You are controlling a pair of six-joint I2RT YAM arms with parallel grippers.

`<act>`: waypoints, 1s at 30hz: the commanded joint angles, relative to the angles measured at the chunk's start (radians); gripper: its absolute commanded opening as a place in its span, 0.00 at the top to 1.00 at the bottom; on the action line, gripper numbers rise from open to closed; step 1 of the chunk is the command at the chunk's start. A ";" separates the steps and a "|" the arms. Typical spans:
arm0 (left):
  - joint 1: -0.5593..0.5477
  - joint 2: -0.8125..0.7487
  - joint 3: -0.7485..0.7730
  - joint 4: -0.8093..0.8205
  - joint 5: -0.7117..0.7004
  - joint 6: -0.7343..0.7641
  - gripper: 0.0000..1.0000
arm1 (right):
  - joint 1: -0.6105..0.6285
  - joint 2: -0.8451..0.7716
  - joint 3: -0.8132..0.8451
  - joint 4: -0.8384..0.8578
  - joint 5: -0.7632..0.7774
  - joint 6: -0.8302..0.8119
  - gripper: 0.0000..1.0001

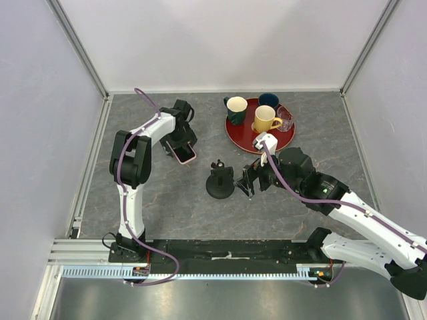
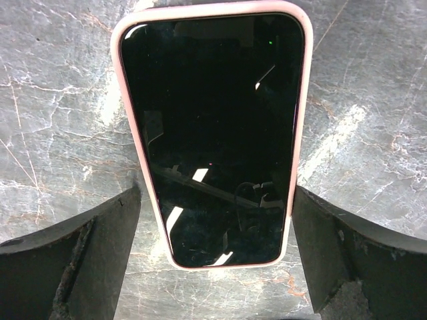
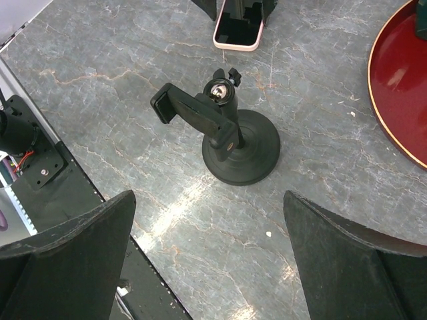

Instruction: Place the phone on the phone stand

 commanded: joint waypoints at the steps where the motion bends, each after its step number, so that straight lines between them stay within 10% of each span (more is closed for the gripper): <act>1: -0.004 0.043 0.037 -0.066 -0.033 -0.071 0.04 | 0.001 0.005 0.007 0.031 0.021 -0.002 0.02; 8: -0.004 0.060 0.036 -0.125 -0.108 -0.097 0.22 | 0.003 0.008 0.010 0.033 0.024 0.005 0.02; 20: -0.002 0.043 0.057 -0.125 -0.077 -0.043 0.98 | 0.001 0.010 0.019 0.025 0.030 0.018 0.02; 30: -0.001 -0.127 -0.054 0.025 -0.077 0.024 0.98 | 0.001 0.030 0.042 0.018 0.045 0.018 0.02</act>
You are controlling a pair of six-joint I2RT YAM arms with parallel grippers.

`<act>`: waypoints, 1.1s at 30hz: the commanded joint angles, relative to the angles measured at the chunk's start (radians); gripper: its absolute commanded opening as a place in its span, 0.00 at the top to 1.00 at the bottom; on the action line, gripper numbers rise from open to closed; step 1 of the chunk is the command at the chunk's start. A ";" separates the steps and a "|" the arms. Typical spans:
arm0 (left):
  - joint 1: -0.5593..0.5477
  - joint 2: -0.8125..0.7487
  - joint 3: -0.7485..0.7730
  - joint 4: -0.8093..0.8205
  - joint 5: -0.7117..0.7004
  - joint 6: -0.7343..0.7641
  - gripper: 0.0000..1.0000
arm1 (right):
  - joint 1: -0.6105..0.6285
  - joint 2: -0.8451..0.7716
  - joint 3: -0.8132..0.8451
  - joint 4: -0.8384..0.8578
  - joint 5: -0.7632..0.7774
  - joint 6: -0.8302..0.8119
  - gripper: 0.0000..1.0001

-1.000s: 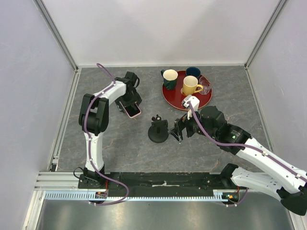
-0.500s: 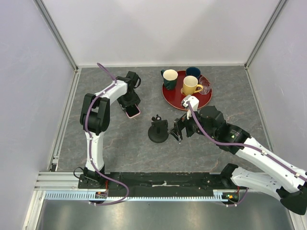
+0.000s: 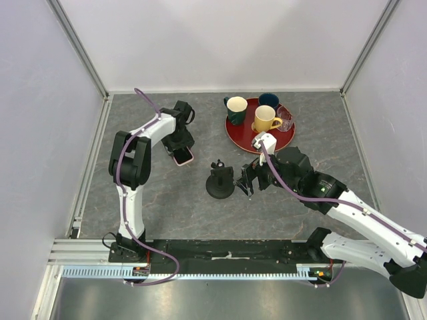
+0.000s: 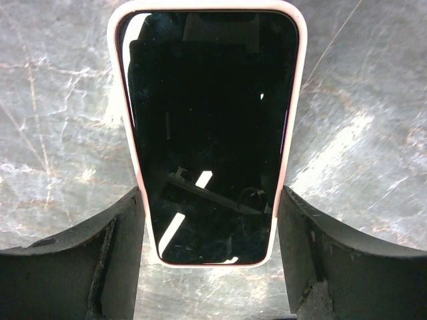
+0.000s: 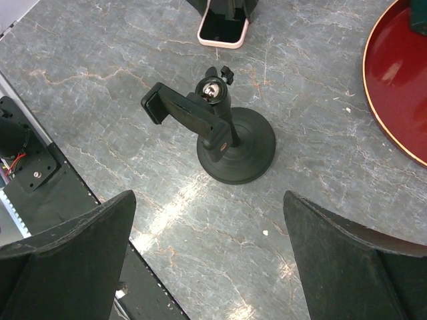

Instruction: Place the phone on the phone stand

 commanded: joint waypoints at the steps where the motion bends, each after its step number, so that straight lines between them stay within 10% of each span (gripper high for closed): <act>1: 0.009 -0.153 -0.091 0.089 -0.040 0.075 0.98 | 0.001 0.019 0.043 0.018 0.021 0.013 0.02; 33: 0.076 -0.993 -0.774 1.229 0.785 0.099 0.98 | 0.005 0.178 0.193 0.168 0.211 0.136 0.02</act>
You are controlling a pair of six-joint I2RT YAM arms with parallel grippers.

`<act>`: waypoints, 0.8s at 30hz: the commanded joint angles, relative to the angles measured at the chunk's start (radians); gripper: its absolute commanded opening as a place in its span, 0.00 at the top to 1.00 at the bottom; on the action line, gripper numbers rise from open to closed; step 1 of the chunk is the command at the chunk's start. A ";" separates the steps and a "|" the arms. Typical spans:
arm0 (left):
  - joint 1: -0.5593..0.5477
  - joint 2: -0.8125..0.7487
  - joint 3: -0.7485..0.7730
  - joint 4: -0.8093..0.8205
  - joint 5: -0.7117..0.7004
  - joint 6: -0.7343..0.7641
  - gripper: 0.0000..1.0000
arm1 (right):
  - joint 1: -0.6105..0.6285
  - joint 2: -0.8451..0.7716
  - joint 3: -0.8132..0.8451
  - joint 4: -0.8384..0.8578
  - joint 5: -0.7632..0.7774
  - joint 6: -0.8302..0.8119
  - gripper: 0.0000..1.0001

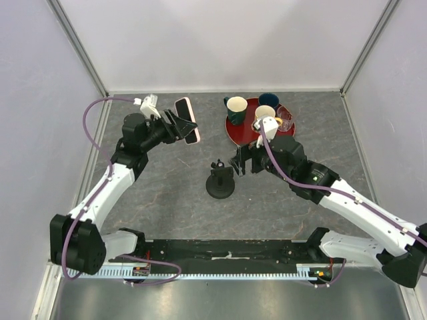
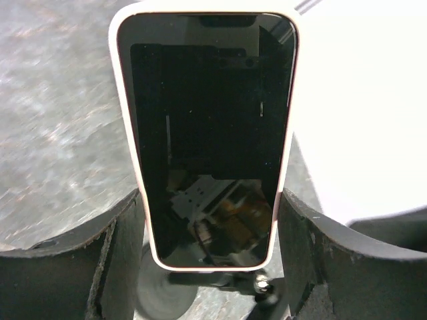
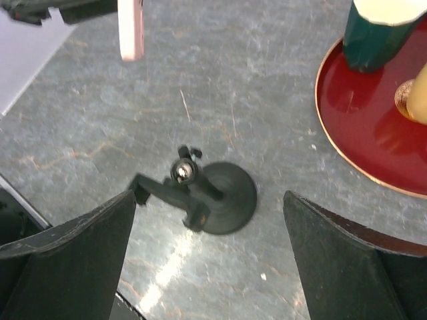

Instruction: Place the phone on the phone stand

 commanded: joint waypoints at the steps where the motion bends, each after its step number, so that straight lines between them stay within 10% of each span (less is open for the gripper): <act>1: -0.003 -0.088 -0.031 0.338 0.186 -0.092 0.98 | 0.005 0.087 0.097 0.133 -0.001 0.040 0.02; 16: -0.003 -0.159 -0.091 0.459 0.238 -0.204 0.98 | 0.144 0.379 0.292 0.317 0.217 0.060 0.03; 24: -0.004 -0.165 -0.094 0.468 0.241 -0.213 0.98 | 0.143 0.376 0.214 0.517 0.292 0.089 0.22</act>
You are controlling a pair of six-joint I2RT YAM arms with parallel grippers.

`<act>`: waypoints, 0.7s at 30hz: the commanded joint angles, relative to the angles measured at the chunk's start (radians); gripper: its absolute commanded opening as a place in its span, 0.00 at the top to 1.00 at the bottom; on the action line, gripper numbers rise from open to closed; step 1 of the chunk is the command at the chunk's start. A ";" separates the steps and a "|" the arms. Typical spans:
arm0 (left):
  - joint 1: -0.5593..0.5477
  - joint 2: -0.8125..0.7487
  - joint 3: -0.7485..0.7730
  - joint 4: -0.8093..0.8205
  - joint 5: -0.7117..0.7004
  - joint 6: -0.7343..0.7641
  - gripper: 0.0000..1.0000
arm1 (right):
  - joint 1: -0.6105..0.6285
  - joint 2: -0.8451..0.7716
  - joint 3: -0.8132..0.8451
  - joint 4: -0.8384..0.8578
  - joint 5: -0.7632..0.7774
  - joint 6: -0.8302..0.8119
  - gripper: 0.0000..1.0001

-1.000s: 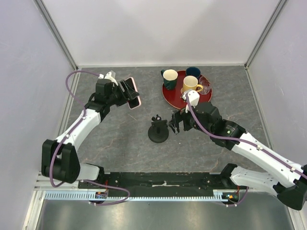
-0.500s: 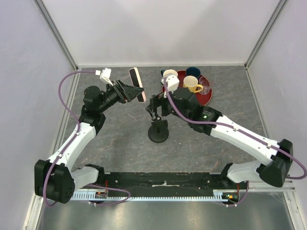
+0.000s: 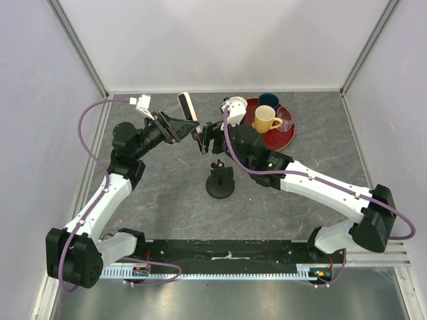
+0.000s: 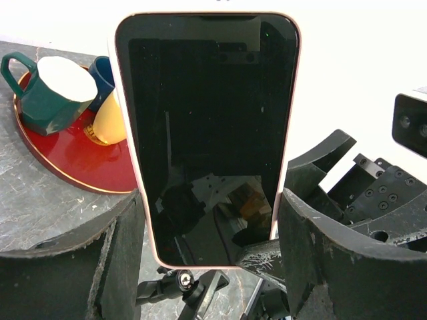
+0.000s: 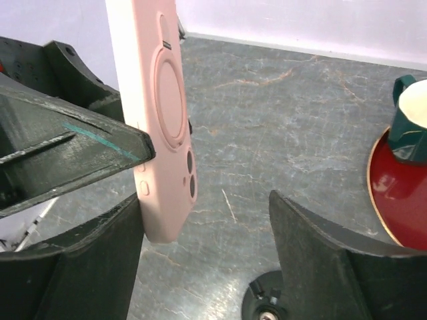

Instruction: Place the phone on the phone stand

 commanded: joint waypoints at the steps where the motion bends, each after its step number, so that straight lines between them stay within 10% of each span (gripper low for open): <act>1: -0.004 -0.035 0.009 0.116 0.029 -0.040 0.98 | -0.001 -0.005 -0.027 0.164 0.040 0.027 0.24; 16: -0.004 -0.009 0.011 0.076 -0.017 -0.060 0.98 | 0.002 0.128 0.061 0.153 0.023 0.032 0.44; 21: -0.006 0.011 0.021 0.065 -0.011 -0.057 0.98 | 0.002 0.127 0.053 0.149 0.034 -0.008 0.79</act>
